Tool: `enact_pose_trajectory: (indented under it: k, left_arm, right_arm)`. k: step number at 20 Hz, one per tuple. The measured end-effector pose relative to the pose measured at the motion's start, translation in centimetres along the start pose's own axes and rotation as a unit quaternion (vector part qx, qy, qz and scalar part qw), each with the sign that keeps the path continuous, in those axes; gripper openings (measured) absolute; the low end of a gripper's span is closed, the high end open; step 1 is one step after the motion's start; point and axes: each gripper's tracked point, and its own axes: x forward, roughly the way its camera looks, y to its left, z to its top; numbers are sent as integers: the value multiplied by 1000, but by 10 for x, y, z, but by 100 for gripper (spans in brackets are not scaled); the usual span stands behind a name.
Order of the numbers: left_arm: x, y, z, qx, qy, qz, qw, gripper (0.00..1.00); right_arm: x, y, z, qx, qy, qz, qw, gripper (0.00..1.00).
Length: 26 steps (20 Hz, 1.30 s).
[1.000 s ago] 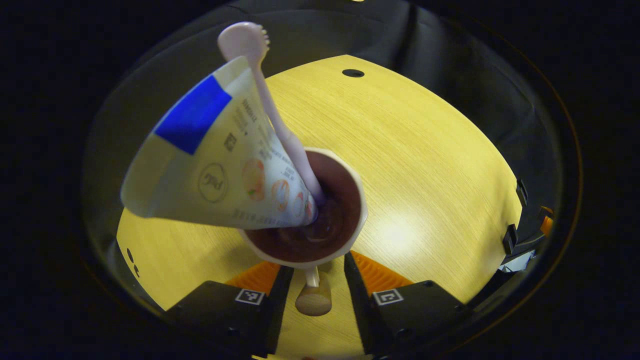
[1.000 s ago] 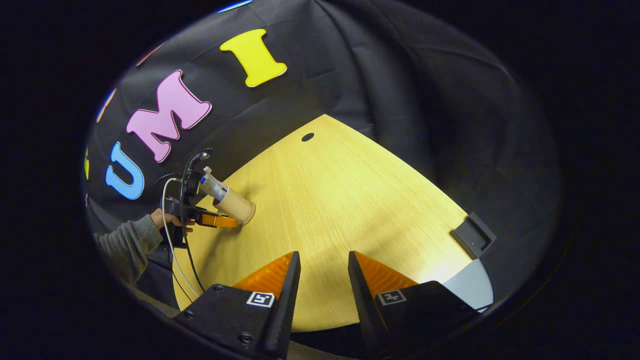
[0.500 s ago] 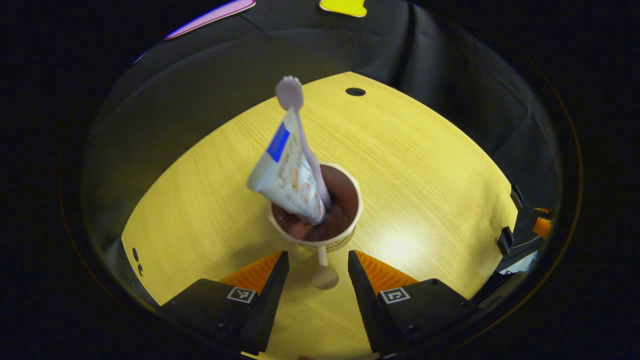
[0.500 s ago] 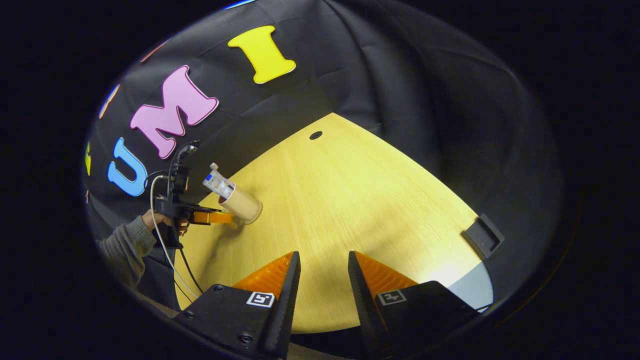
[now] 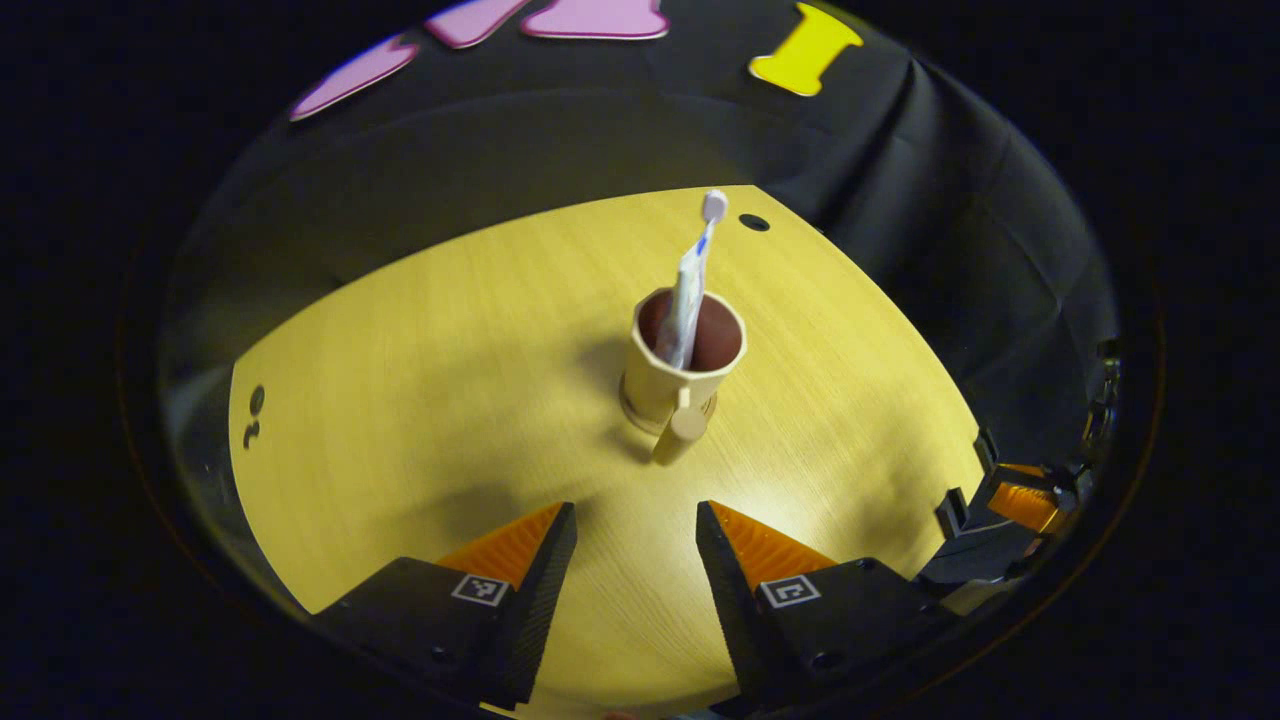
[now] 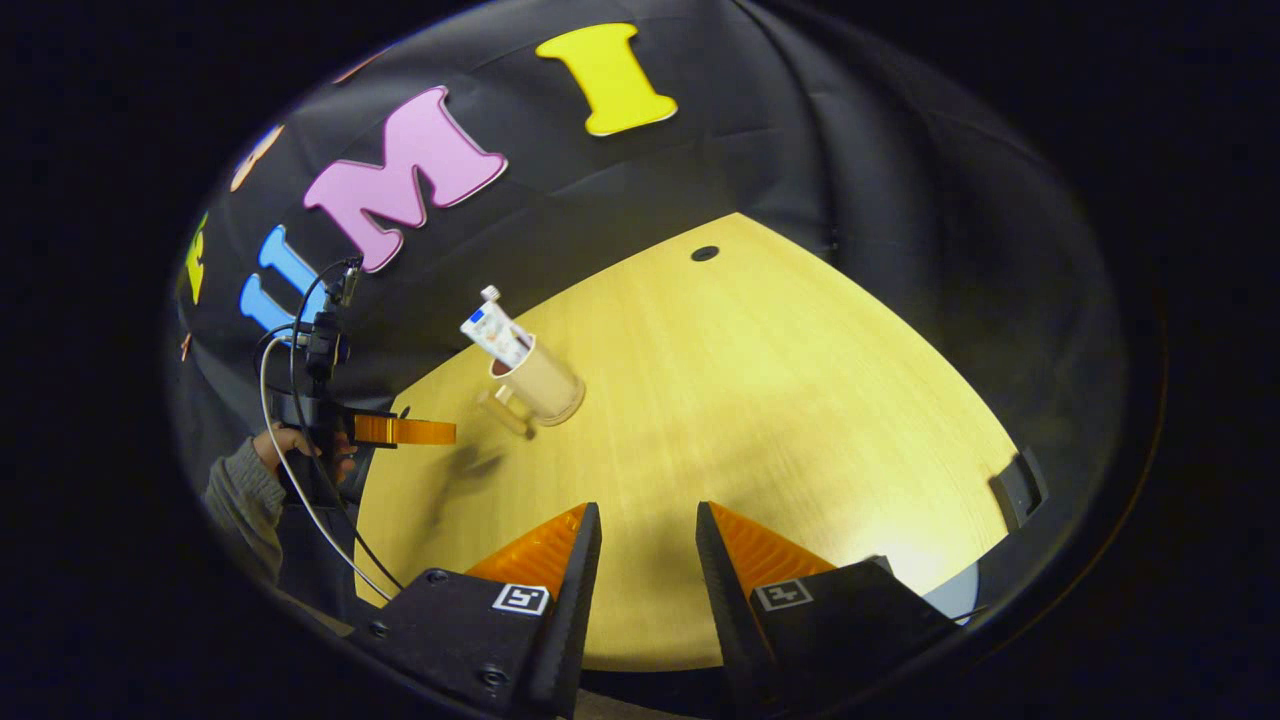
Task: Put the toothbrush and toothpaste on the desktop into the cup, then pick up the cup and place it on the coaster on the desktop.
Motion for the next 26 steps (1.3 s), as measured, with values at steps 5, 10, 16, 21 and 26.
enact_pose_trajectory:
  k: [5, 10, 16, 21, 26]
  left_arm:
    - [-30, 44, -49, -87, -13, 17, 996, 78]
    - [-67, 85, -81, -142, -98, 43, 984, 78]
    - [-118, 92, -90, -159, -211, 45, 963, 77]
    - [-138, 84, -92, -161, -249, 32, 955, 79]
    - [-140, 80, -99, -170, -251, 21, 953, 79]
  right_arm:
    - [14, 53, -14, -38, 17, 33, 999, 59]
    - [23, 99, -26, -73, 29, 57, 995, 59]
    - [33, 134, -31, -92, 34, 75, 992, 59]
    - [39, 150, -34, -94, 33, 83, 992, 59]
    - [41, 155, -36, -96, 33, 84, 991, 59]
